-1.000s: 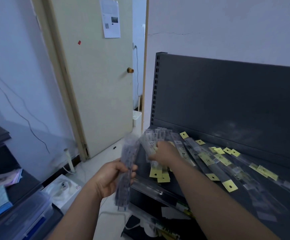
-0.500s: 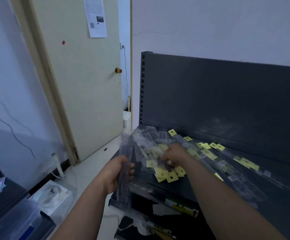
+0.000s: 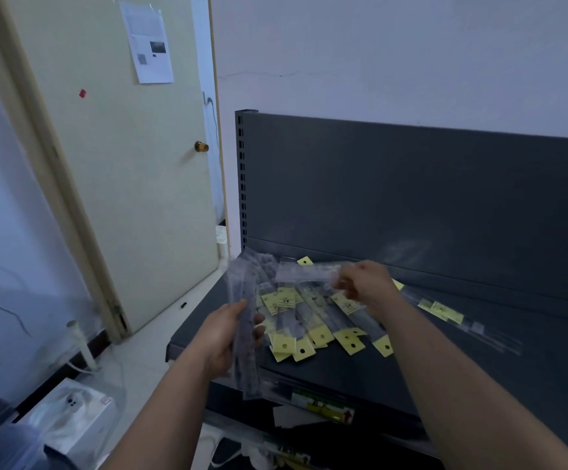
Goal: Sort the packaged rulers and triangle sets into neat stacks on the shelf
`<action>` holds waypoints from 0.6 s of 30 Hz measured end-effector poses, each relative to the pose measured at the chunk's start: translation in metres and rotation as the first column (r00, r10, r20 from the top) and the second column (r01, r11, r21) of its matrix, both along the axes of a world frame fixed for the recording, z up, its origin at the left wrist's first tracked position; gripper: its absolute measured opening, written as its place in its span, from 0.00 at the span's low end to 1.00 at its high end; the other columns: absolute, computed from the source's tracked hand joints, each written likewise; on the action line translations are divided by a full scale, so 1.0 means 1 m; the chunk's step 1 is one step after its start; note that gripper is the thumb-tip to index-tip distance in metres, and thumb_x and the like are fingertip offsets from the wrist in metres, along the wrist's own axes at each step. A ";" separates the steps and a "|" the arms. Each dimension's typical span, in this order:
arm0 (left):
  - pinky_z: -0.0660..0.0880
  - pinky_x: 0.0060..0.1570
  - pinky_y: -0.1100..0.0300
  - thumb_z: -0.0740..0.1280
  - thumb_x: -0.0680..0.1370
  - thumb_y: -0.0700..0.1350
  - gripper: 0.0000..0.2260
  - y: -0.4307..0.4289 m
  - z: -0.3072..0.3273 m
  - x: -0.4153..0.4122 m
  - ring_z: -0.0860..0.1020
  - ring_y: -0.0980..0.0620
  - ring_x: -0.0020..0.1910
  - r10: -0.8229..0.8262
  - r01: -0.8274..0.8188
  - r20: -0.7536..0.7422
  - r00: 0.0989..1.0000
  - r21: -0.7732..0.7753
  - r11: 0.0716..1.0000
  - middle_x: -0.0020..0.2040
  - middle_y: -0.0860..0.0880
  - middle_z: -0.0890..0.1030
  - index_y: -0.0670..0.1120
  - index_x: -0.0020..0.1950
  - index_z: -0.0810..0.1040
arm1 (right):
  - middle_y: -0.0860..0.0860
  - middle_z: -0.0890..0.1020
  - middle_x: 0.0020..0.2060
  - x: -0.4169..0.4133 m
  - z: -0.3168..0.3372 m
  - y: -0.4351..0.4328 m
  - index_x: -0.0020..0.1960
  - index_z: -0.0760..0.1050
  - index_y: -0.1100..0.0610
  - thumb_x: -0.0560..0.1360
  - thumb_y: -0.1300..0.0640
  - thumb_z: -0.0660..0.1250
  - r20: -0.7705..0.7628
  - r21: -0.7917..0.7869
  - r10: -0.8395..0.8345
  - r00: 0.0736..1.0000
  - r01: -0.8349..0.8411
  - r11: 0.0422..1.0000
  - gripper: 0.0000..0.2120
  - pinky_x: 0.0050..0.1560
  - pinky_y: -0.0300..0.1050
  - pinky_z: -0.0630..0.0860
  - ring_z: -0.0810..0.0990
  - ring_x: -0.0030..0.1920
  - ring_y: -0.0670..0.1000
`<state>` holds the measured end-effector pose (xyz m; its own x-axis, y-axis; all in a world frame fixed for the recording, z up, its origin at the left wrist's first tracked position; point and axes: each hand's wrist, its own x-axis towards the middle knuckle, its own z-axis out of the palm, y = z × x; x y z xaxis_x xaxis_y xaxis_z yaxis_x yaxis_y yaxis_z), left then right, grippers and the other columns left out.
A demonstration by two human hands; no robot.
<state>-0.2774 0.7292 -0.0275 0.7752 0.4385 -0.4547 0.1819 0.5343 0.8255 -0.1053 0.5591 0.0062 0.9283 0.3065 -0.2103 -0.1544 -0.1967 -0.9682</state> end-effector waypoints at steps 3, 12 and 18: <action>0.76 0.36 0.53 0.58 0.83 0.47 0.16 -0.003 0.002 0.008 0.76 0.47 0.35 0.021 -0.021 0.021 1.000 -0.017 1.000 0.45 0.41 0.78 0.36 0.62 0.73 | 0.56 0.79 0.35 0.012 0.016 -0.026 0.45 0.73 0.61 0.75 0.65 0.66 0.145 -0.035 0.023 0.989 -0.018 0.999 0.02 0.28 0.41 0.67 0.74 0.29 0.48; 0.78 0.33 0.57 0.67 0.78 0.50 0.14 -0.061 0.016 0.034 0.81 0.46 0.36 -0.301 0.308 0.120 0.946 -0.037 0.951 0.42 0.42 0.83 0.39 0.53 0.79 | 0.54 0.80 0.34 0.004 0.022 -0.039 0.47 0.76 0.62 0.75 0.65 0.67 0.147 -0.099 0.353 0.924 -0.341 0.935 0.01 0.31 0.39 0.72 0.73 0.29 0.47; 0.78 0.32 0.57 0.66 0.77 0.35 0.09 -0.091 0.007 0.057 0.80 0.48 0.33 -0.236 0.217 0.109 0.966 0.157 0.963 0.37 0.41 0.81 0.36 0.57 0.75 | 0.57 0.79 0.39 -0.008 0.002 -0.041 0.57 0.71 0.66 0.73 0.63 0.71 0.043 0.001 0.282 0.958 -0.283 0.959 0.16 0.36 0.39 0.78 0.78 0.35 0.49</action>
<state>-0.2205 0.6382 -0.0204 0.9086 0.2980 -0.2928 0.1744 0.3665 0.9139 -0.1134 0.5179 0.0085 0.8116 0.5590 -0.1696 -0.0527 -0.2191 -0.9743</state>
